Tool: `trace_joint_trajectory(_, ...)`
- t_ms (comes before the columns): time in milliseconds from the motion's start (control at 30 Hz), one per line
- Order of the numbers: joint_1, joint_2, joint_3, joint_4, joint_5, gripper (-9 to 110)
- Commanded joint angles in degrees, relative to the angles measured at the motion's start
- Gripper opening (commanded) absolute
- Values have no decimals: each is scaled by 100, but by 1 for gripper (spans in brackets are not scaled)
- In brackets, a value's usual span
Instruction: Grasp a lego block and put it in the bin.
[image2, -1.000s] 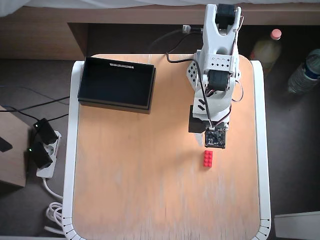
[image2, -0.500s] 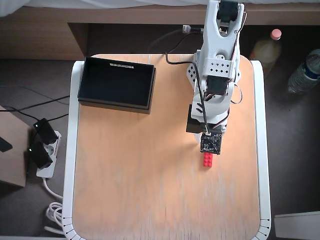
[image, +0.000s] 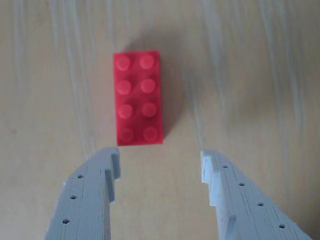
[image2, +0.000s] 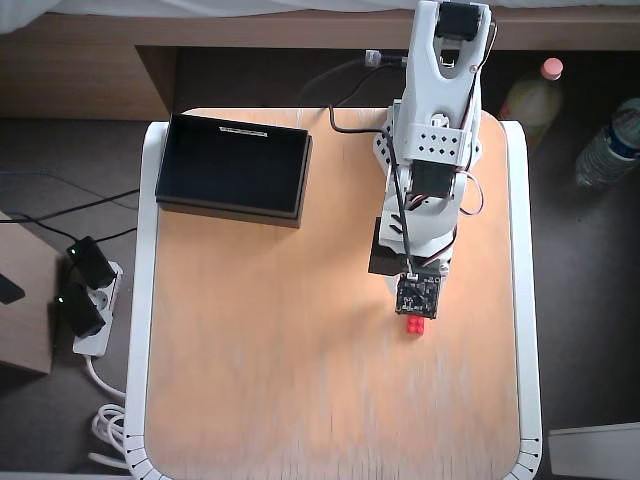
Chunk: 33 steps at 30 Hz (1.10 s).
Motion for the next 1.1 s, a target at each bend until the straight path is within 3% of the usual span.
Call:
trace_joint_trajectory(0,44,-334,-993,-229,-44,17)
trace_joint_trajectory(1067,202,-1828,-1828,-624,-132,17)
